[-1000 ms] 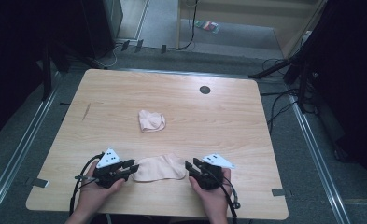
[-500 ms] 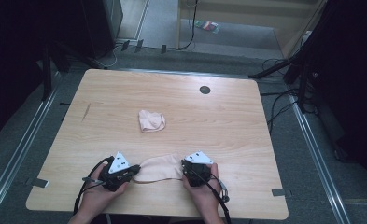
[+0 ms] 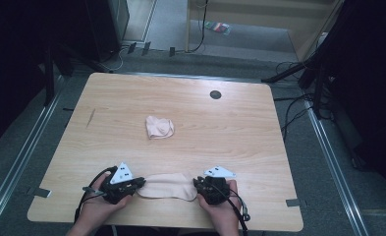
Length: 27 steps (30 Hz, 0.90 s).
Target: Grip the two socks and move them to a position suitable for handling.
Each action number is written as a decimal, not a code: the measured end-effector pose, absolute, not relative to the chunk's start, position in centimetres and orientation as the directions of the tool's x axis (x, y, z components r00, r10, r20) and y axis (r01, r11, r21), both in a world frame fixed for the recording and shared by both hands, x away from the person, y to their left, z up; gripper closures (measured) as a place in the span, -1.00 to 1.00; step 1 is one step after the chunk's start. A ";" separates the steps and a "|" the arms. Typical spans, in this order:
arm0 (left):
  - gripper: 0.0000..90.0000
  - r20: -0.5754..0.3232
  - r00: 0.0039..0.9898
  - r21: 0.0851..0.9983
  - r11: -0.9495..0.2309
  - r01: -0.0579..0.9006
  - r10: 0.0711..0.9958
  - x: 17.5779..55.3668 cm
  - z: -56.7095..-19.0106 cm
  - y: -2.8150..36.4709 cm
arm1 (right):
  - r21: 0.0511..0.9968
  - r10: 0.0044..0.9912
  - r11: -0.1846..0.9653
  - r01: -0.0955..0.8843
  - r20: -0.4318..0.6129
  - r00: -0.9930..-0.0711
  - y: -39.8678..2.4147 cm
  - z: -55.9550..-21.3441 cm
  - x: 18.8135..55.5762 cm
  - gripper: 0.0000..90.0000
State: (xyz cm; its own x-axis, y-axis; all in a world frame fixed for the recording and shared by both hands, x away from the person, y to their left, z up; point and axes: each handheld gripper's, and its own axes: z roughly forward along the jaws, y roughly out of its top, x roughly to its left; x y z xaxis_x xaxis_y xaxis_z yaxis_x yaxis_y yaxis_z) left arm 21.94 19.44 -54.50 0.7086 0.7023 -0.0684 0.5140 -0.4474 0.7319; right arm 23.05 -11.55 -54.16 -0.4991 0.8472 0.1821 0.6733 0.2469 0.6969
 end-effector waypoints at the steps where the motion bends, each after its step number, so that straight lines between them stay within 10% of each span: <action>1: 0.61 -0.087 0.700 0.749 -0.416 0.515 0.709 22.1 -54.5 19.7 | 0.706 0.847 0.245 0.664 0.177 -0.501 -11.5 -54.0 23.1 0.33; 10: -0.18 -0.231 0.599 0.878 -0.101 0.468 0.767 24.0 -54.0 22.7 | 0.812 0.815 0.208 0.545 0.165 -0.556 -9.9 -51.2 25.8 0.30; 27: -0.51 -0.269 0.410 0.862 0.029 0.506 0.872 26.0 -55.0 25.0 | 0.824 0.814 0.247 0.510 0.108 -0.570 -4.4 -49.1 36.6 0.38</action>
State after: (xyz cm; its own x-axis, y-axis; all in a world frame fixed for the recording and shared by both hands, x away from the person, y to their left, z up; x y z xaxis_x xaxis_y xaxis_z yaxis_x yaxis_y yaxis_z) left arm 25.97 24.99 -55.04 0.4097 0.8715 -0.2693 0.5059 0.0285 0.8621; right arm 36.56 -4.44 -49.15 -0.5702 0.8144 0.1083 0.5095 0.2472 0.8242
